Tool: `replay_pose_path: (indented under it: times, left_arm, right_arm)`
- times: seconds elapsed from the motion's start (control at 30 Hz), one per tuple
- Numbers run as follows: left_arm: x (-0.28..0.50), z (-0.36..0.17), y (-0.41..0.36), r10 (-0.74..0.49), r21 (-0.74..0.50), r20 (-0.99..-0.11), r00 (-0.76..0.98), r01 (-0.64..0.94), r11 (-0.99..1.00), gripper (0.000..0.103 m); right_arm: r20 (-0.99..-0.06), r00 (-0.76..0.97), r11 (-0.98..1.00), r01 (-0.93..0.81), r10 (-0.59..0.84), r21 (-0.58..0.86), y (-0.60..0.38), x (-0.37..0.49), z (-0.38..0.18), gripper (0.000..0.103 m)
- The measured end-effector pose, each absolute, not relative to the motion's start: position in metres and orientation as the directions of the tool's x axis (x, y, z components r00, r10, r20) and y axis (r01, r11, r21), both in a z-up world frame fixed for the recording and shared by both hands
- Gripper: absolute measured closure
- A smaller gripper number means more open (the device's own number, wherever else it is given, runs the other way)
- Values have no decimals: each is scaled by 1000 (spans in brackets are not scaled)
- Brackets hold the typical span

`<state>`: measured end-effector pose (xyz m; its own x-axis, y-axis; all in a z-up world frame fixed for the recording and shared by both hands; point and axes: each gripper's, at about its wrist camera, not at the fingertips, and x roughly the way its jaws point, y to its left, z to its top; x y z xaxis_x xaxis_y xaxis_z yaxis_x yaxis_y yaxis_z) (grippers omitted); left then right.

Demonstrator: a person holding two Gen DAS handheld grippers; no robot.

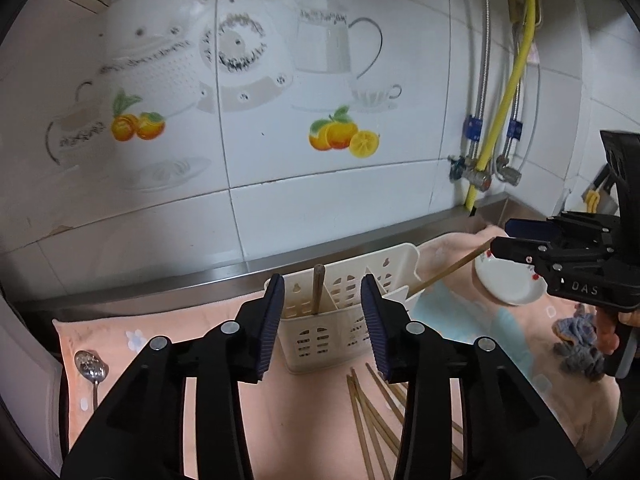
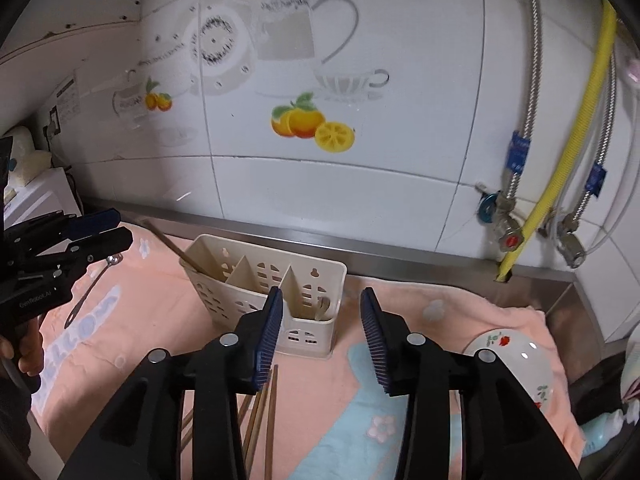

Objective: Organize utensils
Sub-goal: 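Lower the chopstick into the holder and open the right gripper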

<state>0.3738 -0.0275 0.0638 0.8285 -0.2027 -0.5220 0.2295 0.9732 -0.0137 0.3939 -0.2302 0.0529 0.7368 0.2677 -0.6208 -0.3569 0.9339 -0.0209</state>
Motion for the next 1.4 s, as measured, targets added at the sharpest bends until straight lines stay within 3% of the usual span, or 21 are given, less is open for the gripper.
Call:
replay_pose_path:
  times: [0.1, 0.43, 1.4]
  left_arm:
    - [360, 65, -26, -208, -18, -505, 838, 230, 973, 58]
    - [324, 54, -22, -233, -41, -485, 843, 244, 969, 52]
    - [259, -27, -16, -237, -84, -585, 776, 233, 969, 46]
  right_arm:
    - [-599, 761, 934, -351, 250, -57, -229, 376, 57, 54]
    - [-582, 777, 931, -353, 239, -88, -231, 321, 46, 42]
    - [-648, 748, 974, -223, 144, -41, -241, 243, -55, 36]
